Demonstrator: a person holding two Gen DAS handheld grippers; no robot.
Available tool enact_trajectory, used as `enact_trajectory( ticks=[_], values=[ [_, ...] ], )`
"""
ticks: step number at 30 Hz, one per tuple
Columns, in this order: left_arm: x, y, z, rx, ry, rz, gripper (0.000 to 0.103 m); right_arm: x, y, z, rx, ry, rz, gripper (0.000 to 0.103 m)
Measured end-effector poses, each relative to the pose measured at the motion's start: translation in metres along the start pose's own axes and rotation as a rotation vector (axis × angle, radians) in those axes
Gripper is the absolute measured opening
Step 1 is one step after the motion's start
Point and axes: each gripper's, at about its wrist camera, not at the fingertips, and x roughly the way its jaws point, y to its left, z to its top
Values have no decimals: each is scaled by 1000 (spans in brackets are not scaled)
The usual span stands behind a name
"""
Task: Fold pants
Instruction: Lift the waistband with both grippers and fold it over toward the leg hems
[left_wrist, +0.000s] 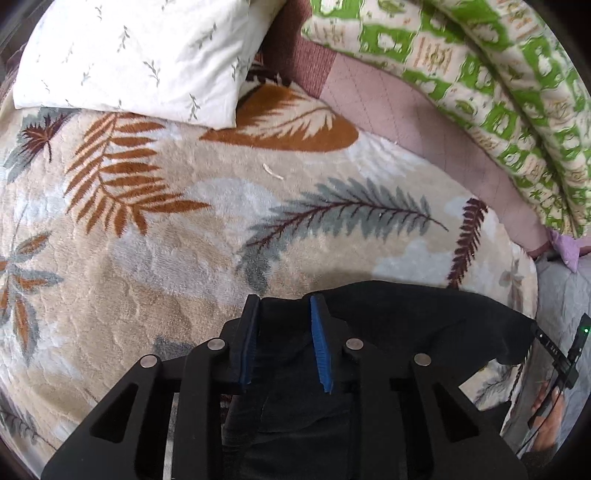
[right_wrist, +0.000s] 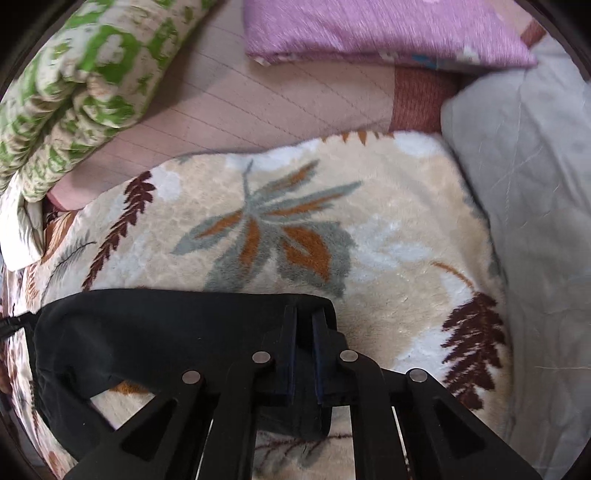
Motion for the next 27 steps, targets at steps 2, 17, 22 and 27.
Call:
enact_trajectory(
  ticks=[2, 17, 22, 27],
  values=[
    [-12, -1, -3, 6, -17, -7, 25, -14, 3, -3, -23, -18, -1, 7],
    [-67, -14, -47, 6, -93, -69, 24, -79, 22, -36, -176, -89, -35, 6],
    [-87, -9, -69, 8, -109, -94, 24, -94, 18, -63, -177, -101, -22, 6],
    [-99, -3, -91, 18, -108, -102, 24, -107, 15, -91, -189, -106, -14, 6]
  ],
)
